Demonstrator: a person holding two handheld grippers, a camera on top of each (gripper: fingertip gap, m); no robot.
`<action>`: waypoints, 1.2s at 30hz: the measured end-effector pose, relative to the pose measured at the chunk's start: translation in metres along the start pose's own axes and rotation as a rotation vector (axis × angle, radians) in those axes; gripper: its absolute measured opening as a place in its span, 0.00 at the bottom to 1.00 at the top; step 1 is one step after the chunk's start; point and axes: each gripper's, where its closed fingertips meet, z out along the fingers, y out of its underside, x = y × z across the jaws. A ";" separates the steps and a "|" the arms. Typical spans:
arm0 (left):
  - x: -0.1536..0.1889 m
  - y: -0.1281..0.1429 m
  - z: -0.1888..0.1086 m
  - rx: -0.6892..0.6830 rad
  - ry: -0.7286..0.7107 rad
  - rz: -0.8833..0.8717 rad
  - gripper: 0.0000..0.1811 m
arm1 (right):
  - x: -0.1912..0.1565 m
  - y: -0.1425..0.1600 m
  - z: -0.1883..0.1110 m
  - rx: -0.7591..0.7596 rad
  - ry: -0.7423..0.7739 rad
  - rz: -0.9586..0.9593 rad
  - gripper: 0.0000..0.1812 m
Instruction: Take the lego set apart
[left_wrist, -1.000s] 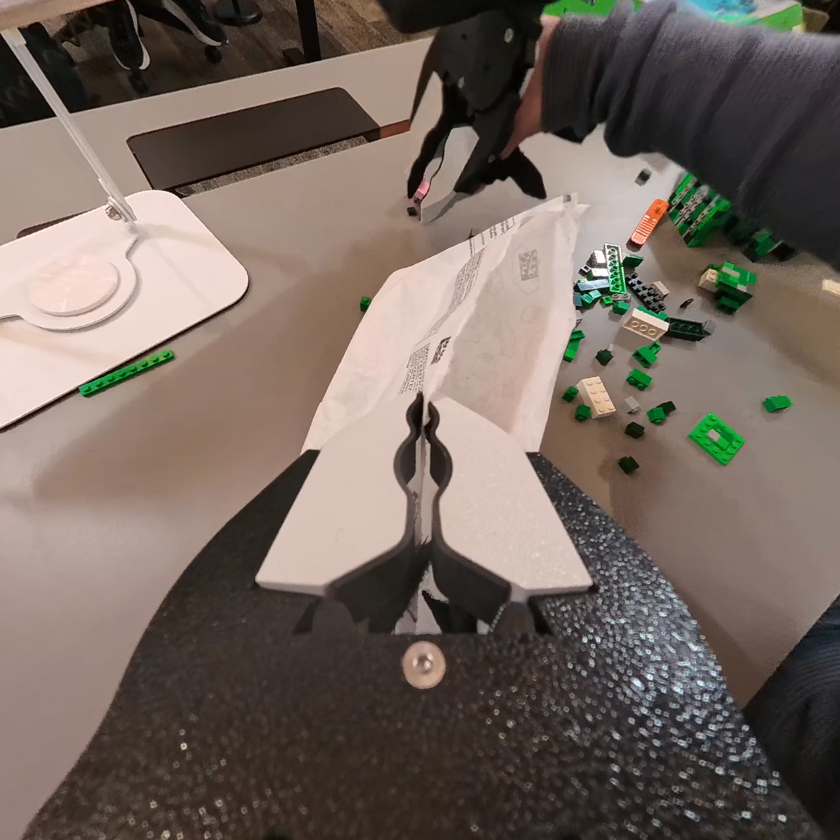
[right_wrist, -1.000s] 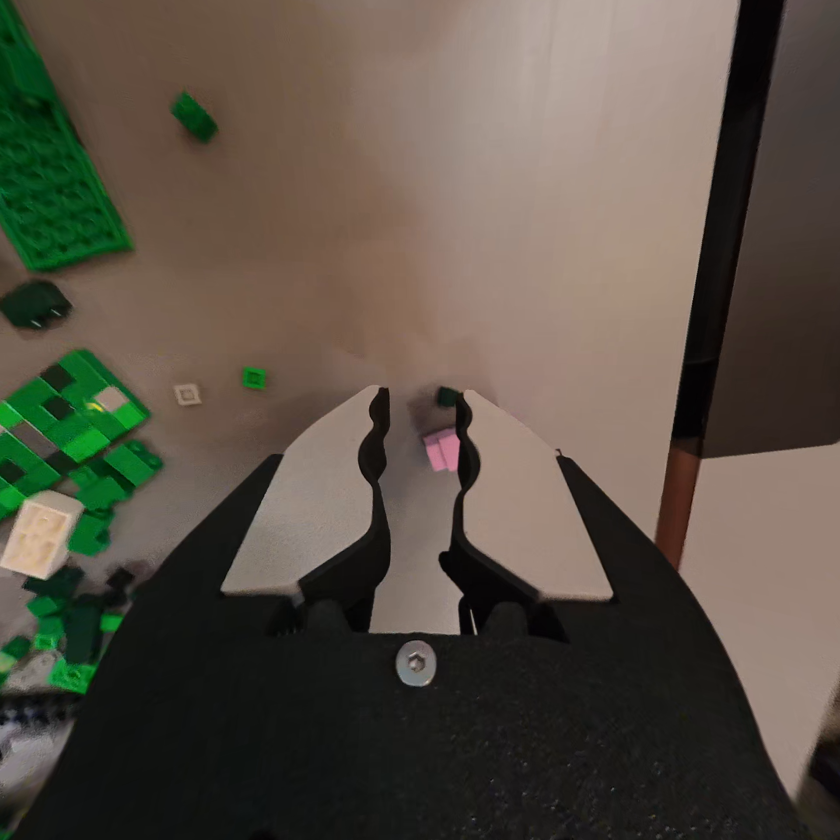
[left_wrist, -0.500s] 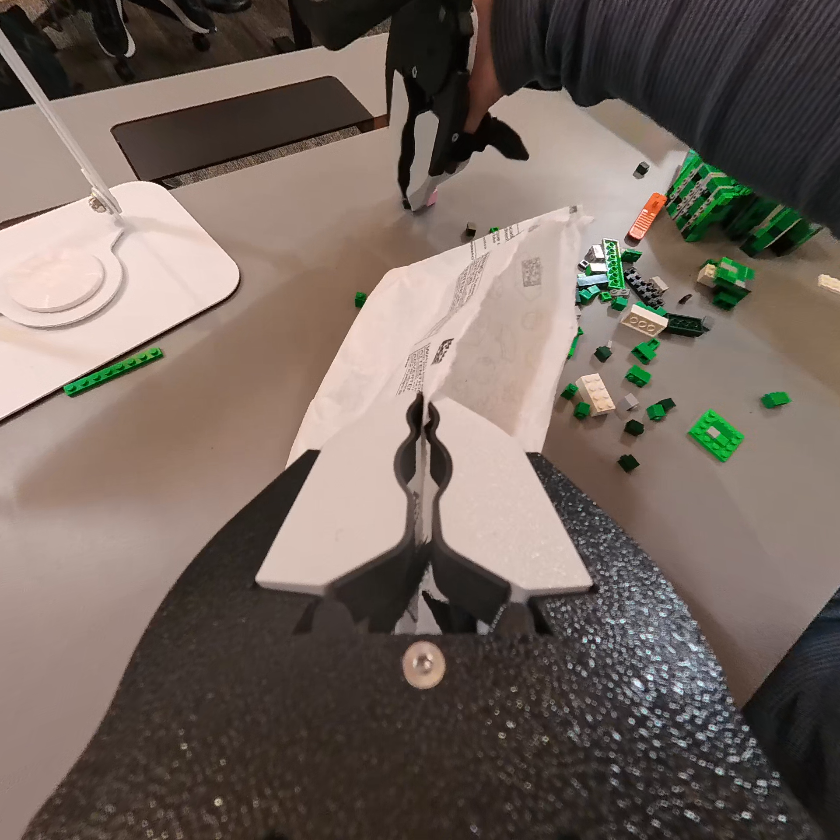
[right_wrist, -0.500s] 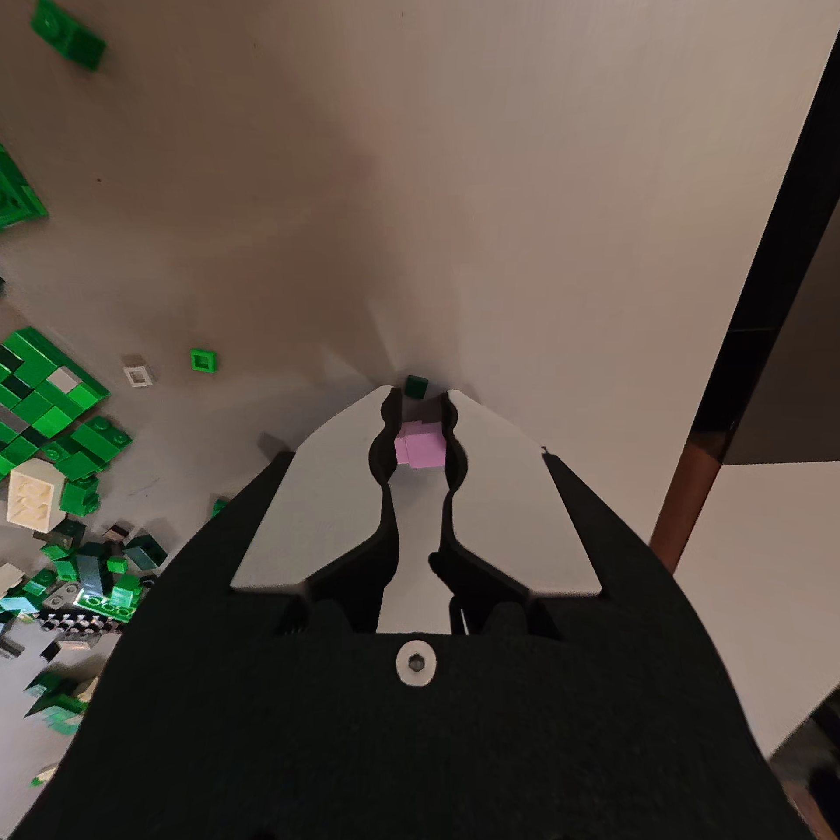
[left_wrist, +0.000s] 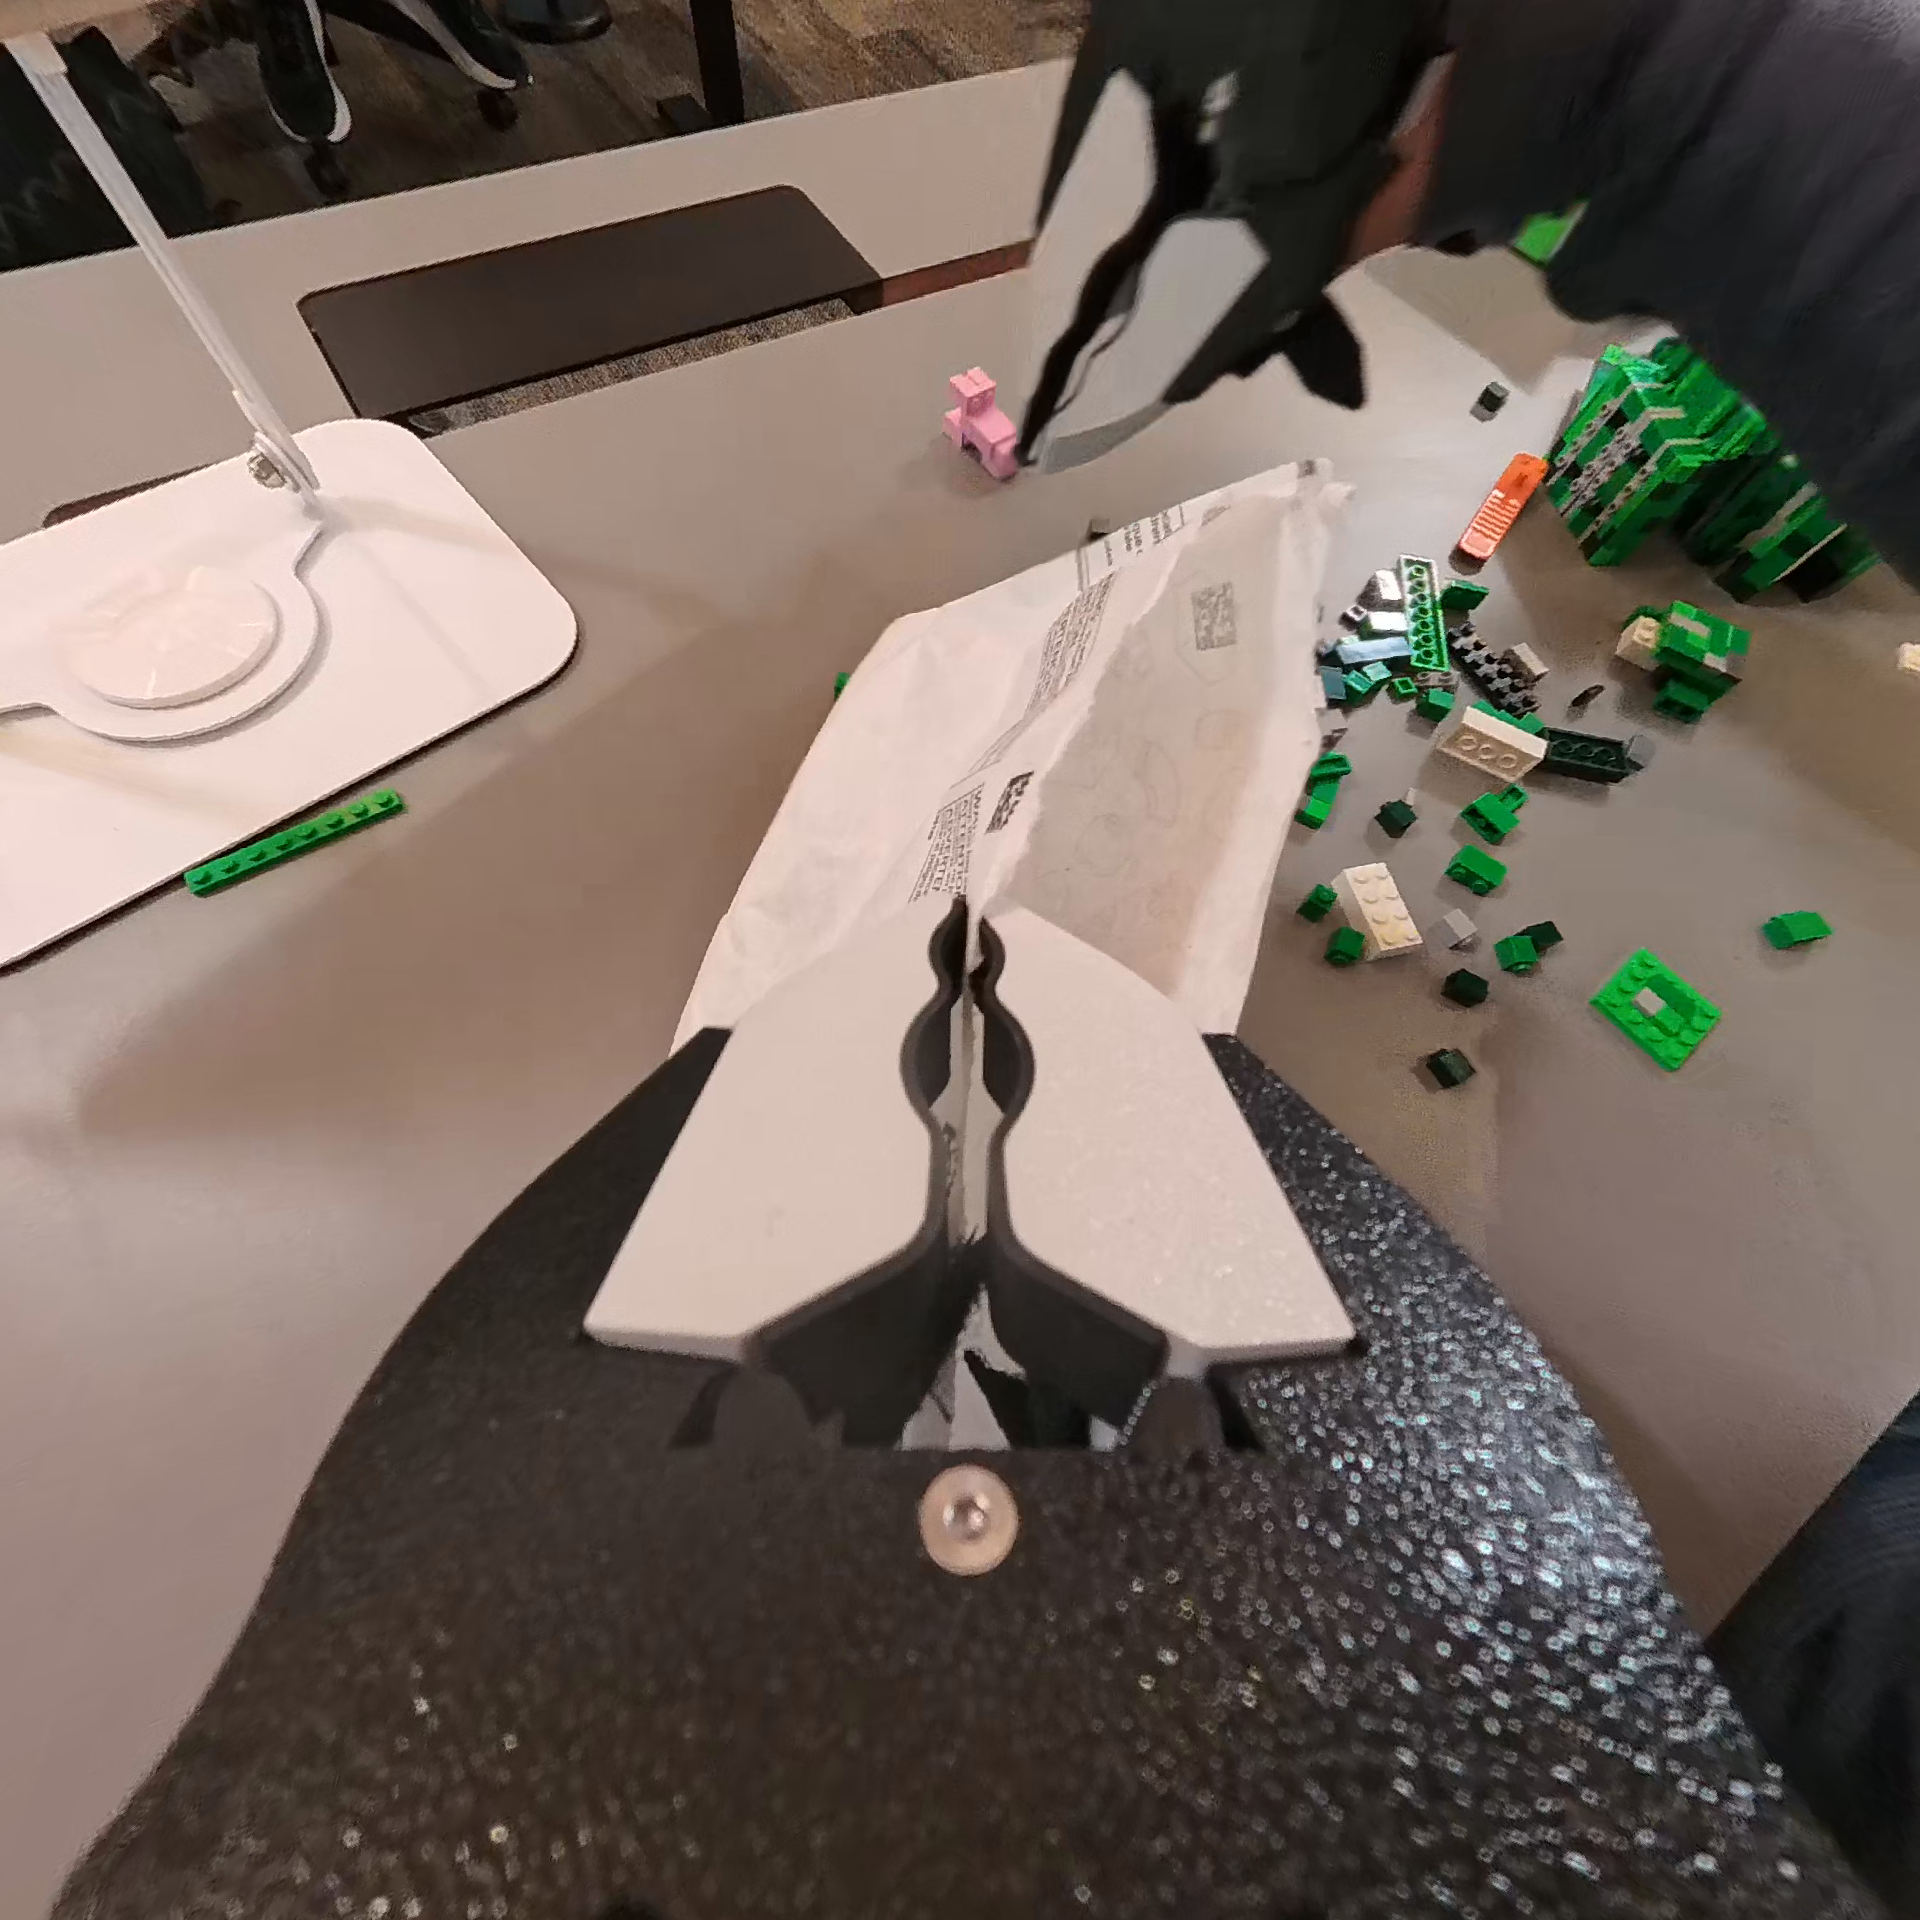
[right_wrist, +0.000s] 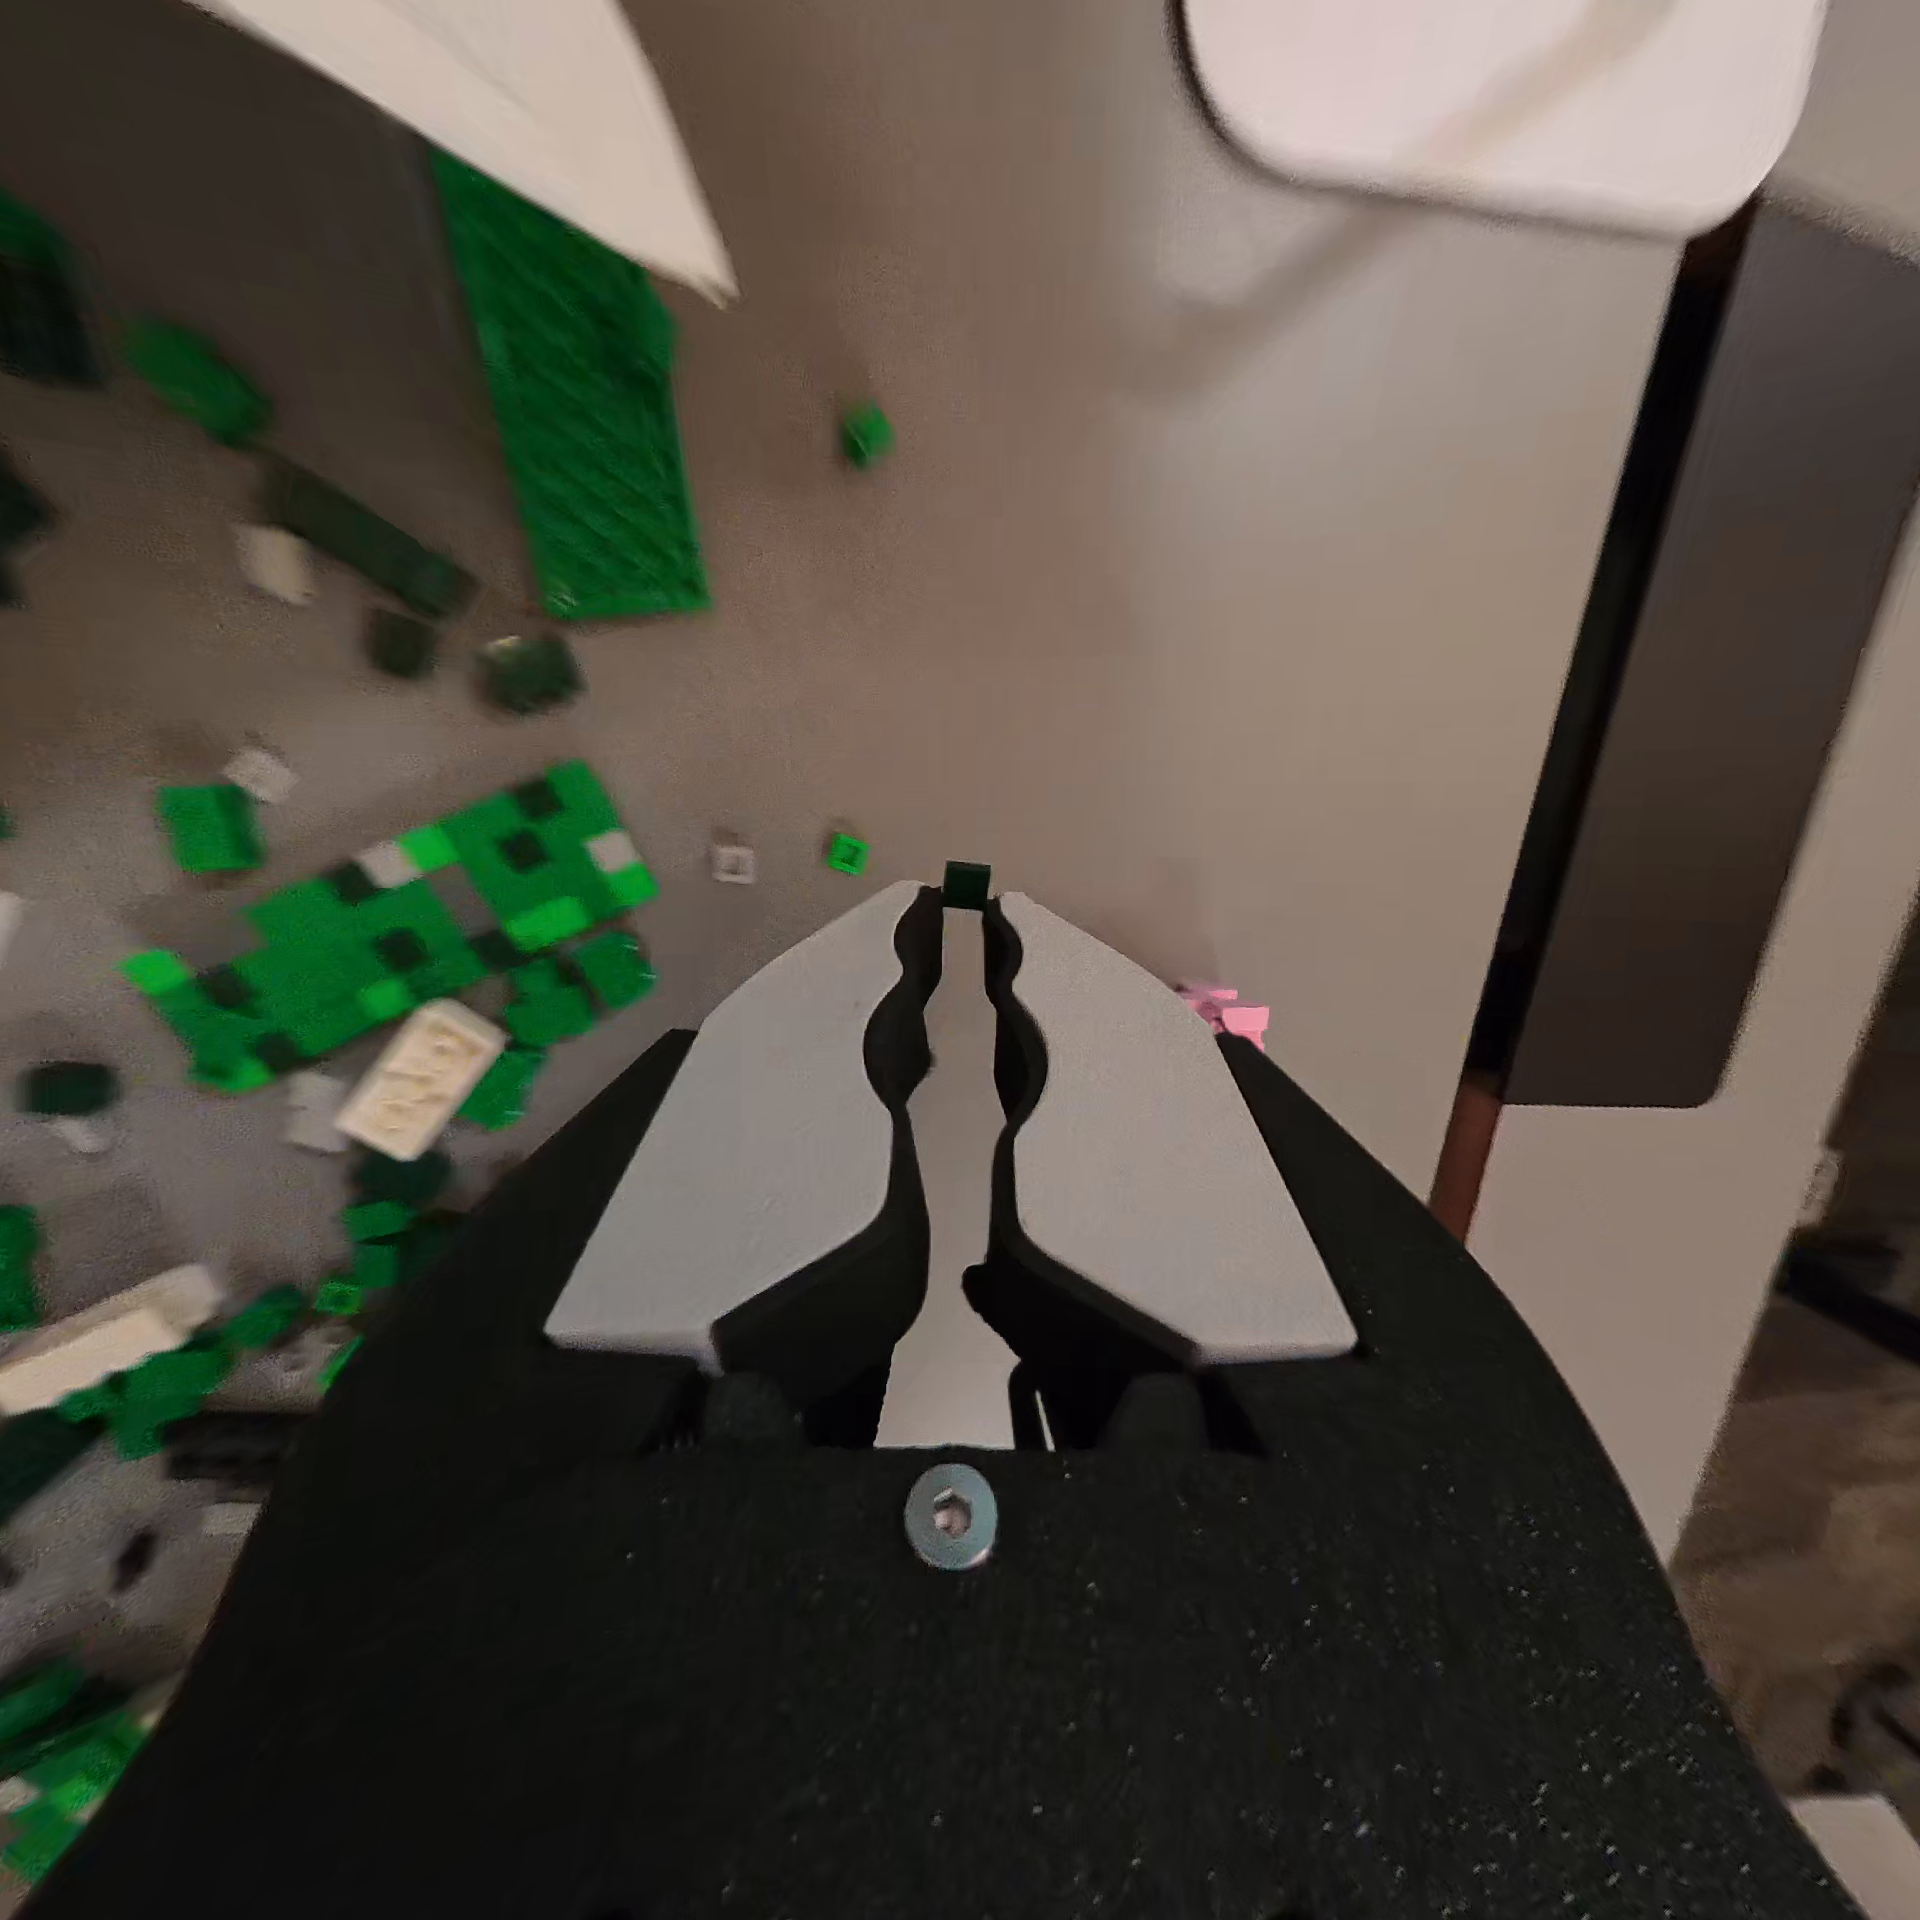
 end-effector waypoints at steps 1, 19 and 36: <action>-0.001 0.000 0.000 -0.001 -0.006 -0.002 0.00 | -0.009 -0.011 -0.014 0.046 0.033 -0.019 0.04; 0.014 -0.008 -0.010 -0.010 -0.051 0.045 0.00 | -0.131 -0.160 -0.091 0.266 0.262 -0.374 0.11; 0.008 -0.012 -0.011 0.018 -0.087 0.048 0.00 | -0.114 0.024 -0.103 0.656 0.809 0.385 0.10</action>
